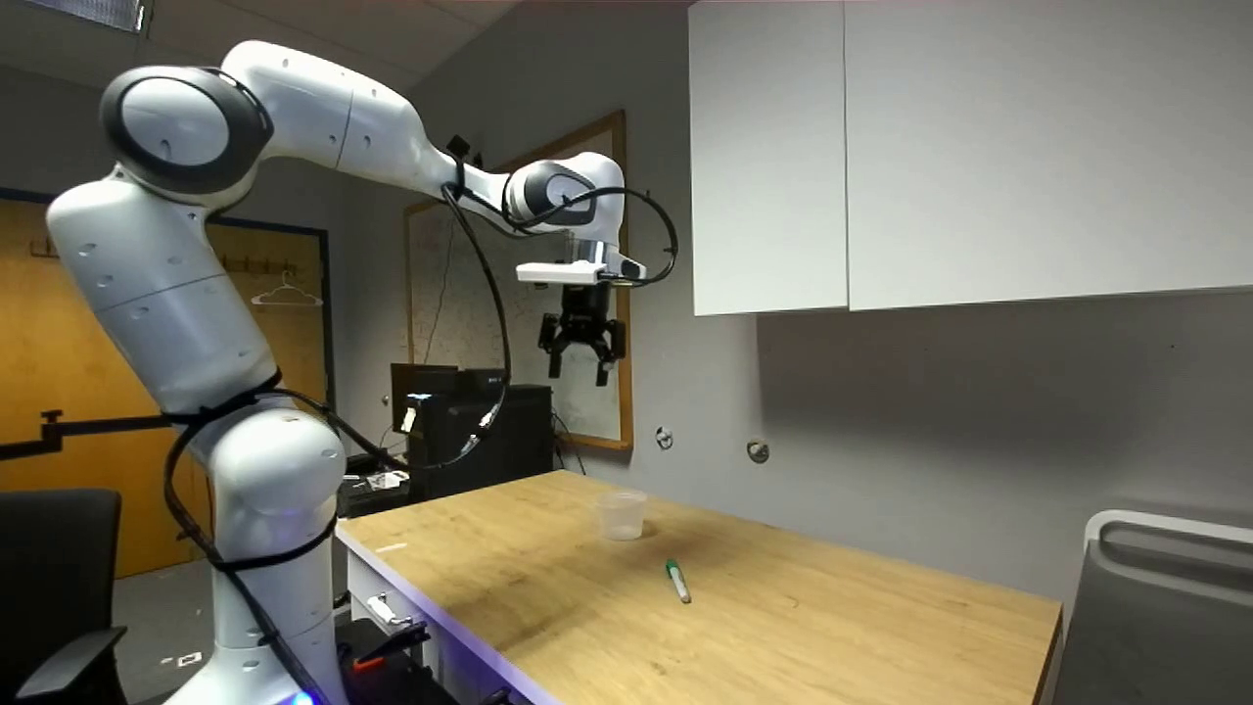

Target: Get the pen from the table and put it in the plastic cup

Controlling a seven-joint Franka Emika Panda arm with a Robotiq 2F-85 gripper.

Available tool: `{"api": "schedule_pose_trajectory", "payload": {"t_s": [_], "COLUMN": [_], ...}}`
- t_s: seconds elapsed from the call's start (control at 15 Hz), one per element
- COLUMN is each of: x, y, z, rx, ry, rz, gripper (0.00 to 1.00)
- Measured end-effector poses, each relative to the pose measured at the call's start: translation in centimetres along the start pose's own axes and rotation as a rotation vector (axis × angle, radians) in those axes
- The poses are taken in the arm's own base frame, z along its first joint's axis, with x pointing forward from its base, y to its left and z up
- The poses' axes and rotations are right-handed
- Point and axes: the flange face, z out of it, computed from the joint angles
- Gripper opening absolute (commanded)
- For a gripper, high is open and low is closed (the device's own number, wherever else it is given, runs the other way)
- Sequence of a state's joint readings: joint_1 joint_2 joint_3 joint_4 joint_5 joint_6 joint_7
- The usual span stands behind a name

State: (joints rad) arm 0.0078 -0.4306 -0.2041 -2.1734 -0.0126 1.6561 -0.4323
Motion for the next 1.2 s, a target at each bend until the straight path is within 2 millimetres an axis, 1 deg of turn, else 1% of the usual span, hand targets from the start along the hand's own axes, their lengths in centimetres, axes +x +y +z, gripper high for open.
{"api": "schedule_pose_trajectory", "payload": {"t_s": [0.2, 0.47, 0.67, 0.8, 1.0, 1.2], "x": [2.1, 5.1, 6.8, 7.7, 9.3, 10.8], "y": [1.0, 3.2, 5.9, 7.9, 10.8, 12.7], "z": [2.0, 6.5, 10.0, 11.9, 14.1, 15.8], "rx": [0.001, 0.035, 0.072, 0.082, 0.052, 0.011], "ry": [-0.003, -0.042, -0.074, -0.087, -0.072, -0.033], "rz": [-0.075, -0.205, -0.288, -0.319, -0.297, -0.266], "gripper": [1.0, 1.0, 1.0, 1.0, 1.0, 1.0]}}
